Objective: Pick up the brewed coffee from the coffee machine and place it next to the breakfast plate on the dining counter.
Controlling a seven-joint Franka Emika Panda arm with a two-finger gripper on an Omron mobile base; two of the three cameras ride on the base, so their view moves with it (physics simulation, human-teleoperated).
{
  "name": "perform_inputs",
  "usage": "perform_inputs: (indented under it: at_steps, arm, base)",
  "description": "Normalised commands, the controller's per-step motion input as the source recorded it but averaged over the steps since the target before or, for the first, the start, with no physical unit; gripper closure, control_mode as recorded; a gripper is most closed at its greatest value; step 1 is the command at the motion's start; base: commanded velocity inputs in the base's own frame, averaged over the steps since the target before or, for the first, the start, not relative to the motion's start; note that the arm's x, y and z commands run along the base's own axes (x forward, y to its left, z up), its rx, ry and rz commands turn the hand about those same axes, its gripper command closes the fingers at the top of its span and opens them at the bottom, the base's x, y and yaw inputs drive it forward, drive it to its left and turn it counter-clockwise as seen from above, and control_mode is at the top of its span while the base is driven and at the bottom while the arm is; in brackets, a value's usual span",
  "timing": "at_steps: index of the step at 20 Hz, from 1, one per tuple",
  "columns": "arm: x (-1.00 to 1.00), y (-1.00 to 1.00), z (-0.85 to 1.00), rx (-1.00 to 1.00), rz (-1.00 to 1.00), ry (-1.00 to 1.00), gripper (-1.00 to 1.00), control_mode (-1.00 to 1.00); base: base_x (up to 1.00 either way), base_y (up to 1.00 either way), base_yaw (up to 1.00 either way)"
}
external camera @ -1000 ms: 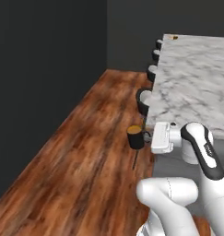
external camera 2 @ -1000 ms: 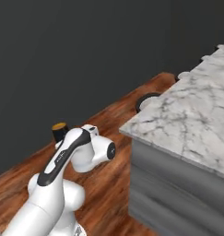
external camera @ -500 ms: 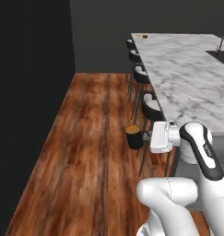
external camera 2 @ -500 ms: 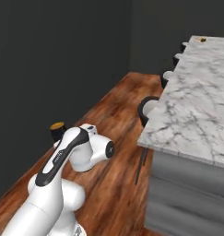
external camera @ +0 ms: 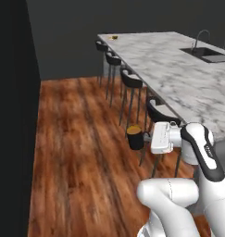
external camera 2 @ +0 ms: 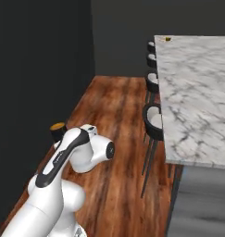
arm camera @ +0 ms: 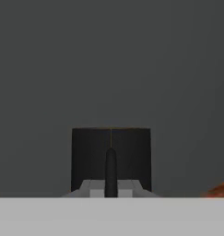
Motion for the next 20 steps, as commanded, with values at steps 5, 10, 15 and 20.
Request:
perform_inputs:
  at_steps: [5,10,15,20]
  arm:
    - [0.0,0.0,0.0,0.0,0.0,0.0,1.0,1.0]
    - [0.0,0.0,0.0,0.0,0.0,0.0,1.0,1.0]
    - [0.0,0.0,0.0,0.0,0.0,0.0,1.0,1.0]
    - [0.0,0.0,0.0,0.0,0.0,0.0,1.0,1.0]
  base:
    - [0.74,0.97,-0.4]
    - [0.96,0.69,-0.35]
    - [1.0,0.61,-0.31]
    - [1.0,0.69,-0.29]
